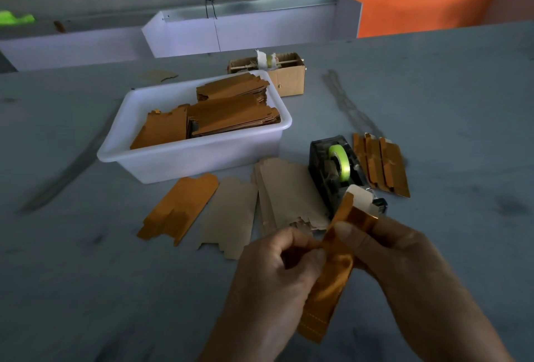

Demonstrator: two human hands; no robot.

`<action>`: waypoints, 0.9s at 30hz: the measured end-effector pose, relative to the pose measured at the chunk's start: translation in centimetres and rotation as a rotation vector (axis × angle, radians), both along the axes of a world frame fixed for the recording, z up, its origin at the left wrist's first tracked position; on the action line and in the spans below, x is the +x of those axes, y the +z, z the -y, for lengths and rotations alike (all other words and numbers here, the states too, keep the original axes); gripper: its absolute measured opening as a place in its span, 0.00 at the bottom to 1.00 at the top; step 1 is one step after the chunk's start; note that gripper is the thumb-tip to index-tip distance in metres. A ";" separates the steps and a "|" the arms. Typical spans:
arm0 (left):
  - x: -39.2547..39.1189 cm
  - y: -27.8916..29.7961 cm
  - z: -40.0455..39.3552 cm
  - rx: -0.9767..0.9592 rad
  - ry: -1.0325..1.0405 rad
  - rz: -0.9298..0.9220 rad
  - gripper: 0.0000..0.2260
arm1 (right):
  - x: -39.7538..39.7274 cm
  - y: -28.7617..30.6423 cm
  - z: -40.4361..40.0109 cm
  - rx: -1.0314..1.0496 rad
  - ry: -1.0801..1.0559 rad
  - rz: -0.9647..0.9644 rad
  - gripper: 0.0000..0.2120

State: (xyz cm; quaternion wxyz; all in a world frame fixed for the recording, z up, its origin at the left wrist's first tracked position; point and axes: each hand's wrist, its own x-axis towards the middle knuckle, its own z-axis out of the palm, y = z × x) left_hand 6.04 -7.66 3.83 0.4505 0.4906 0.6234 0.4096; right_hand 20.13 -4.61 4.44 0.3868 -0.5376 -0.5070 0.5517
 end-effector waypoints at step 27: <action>1.9 -1.7 -3.8 0.431 -0.345 -0.442 0.04 | 4.1 -1.7 -8.3 -0.021 0.127 0.177 0.05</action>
